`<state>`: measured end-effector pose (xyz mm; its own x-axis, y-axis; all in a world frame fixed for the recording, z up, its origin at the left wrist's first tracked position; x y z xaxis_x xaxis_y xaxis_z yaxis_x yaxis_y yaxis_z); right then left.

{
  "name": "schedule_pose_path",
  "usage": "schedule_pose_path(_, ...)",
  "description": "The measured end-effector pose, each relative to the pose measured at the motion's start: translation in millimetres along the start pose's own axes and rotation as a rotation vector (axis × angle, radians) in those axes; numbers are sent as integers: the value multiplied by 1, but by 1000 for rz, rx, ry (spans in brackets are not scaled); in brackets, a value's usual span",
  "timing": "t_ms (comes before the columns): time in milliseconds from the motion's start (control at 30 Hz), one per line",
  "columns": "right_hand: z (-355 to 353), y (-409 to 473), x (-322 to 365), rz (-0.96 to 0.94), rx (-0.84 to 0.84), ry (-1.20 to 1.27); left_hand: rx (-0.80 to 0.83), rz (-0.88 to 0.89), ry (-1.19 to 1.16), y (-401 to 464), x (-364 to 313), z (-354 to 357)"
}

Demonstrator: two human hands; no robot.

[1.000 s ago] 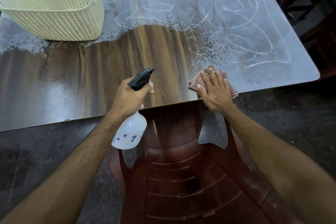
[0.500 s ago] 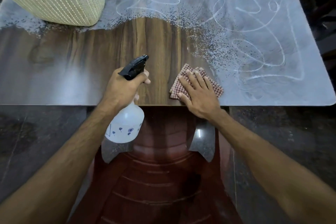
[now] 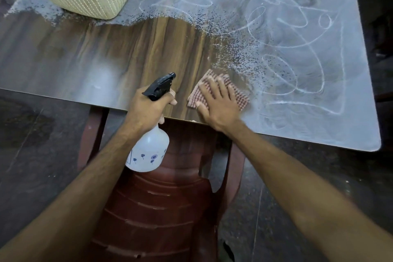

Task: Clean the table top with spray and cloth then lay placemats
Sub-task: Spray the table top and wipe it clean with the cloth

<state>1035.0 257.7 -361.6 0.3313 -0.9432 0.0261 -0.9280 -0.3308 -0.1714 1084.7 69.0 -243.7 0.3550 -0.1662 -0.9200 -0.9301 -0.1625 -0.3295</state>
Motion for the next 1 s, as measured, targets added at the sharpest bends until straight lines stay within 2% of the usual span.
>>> schedule_pose_path(133,5,-46,-19,-72,-9,27,-14,-2,21,-4,-9,11)
schedule_pose_path(333,2,-30,-115,196,19,16,5,25,74,-5,-21,20)
schedule_pose_path(667,10,-64,-124,328,9,50,84,5,113,7,-29,45)
schedule_pose_path(1000,8,-65,-122,311,-45,59,107,-5,189,30,-54,93)
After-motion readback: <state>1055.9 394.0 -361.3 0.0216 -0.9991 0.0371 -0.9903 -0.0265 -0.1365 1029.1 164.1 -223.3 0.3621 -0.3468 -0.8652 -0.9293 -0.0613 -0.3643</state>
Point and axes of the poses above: each hand's wrist, its own y-axis towards the middle knuckle, its own z-axis out of the palm, x = y × z, the point moved 8 cm from there along y, towards the middle knuckle, and after that the axes turned 8 degrees about -y, right-handed, at the moved point
